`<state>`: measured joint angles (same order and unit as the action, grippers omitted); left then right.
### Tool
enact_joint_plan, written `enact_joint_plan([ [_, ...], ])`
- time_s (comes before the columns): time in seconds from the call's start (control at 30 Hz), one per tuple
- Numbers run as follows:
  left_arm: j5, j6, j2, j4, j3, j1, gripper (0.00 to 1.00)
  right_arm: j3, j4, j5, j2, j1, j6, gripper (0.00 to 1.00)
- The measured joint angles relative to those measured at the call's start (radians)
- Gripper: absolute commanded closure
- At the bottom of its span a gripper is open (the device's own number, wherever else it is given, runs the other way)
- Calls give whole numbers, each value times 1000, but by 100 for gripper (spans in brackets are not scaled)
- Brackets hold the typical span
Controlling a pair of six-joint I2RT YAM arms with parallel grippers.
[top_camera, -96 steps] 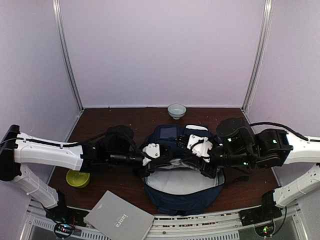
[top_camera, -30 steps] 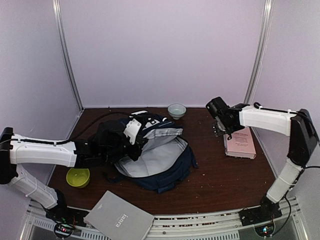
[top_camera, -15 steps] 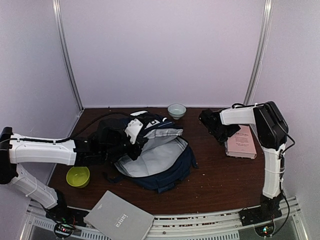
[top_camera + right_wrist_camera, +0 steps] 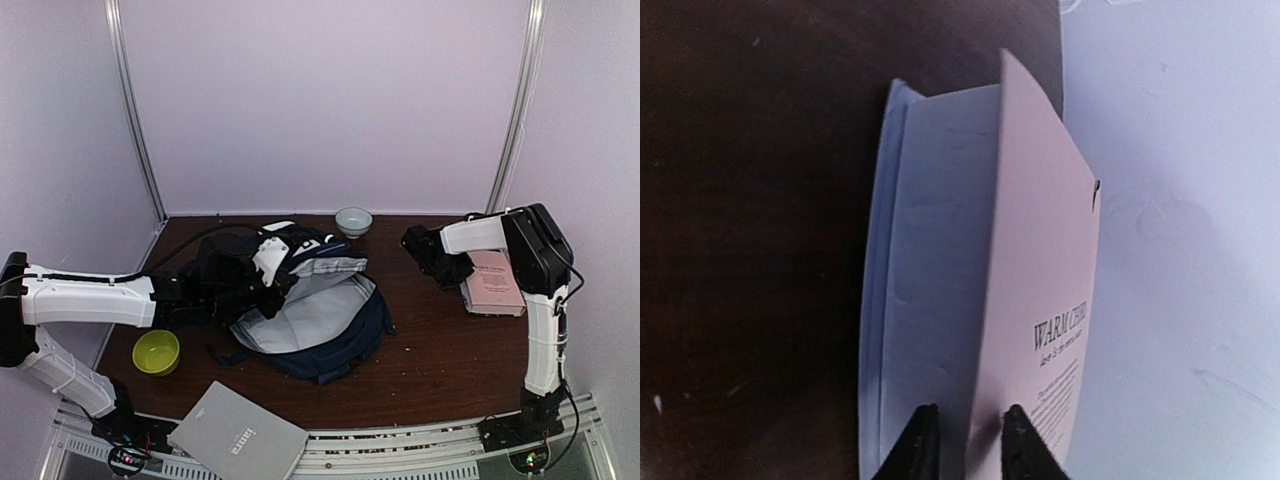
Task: Pack the student bag
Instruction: Pick up the book from the corner of the board, then place the book in the largest pocket of the bag.
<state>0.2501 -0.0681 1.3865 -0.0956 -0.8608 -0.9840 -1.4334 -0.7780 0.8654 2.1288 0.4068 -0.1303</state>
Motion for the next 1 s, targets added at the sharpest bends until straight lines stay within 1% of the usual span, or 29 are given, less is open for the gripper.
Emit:
enact_joint_plan([
  [0.03, -1, 1, 0, 0, 0, 1, 100, 0, 1, -3, 0, -2, 4, 100],
  [0.23, -2, 7, -7, 1, 0, 4, 100, 2, 6, 6, -11, -5, 5, 100],
  [0.33, -2, 11, -14, 3, 0, 8, 100, 13, 2, -2, -43, -5, 5, 100],
  [0.4, -1, 12, -17, 3, 0, 11, 100, 28, -8, -26, -94, -5, 4, 100],
  [0.5, -1, 18, -21, 3, 0, 14, 100, 62, -18, -90, -225, -3, 1, 100],
  [0.63, 3, 31, -32, 8, 1, 18, 100, 100, -20, -222, -457, 9, -4, 100],
  [0.77, 5, 51, -48, 18, 2, 28, 100, 127, -18, -398, -671, 24, -4, 100],
  [0.87, 11, 71, -64, 31, 2, 40, 100, 171, -14, -588, -809, 31, 9, 100],
  [1.0, 14, 91, -82, 64, -9, 70, 100, 236, -18, -883, -956, 58, 40, 100],
])
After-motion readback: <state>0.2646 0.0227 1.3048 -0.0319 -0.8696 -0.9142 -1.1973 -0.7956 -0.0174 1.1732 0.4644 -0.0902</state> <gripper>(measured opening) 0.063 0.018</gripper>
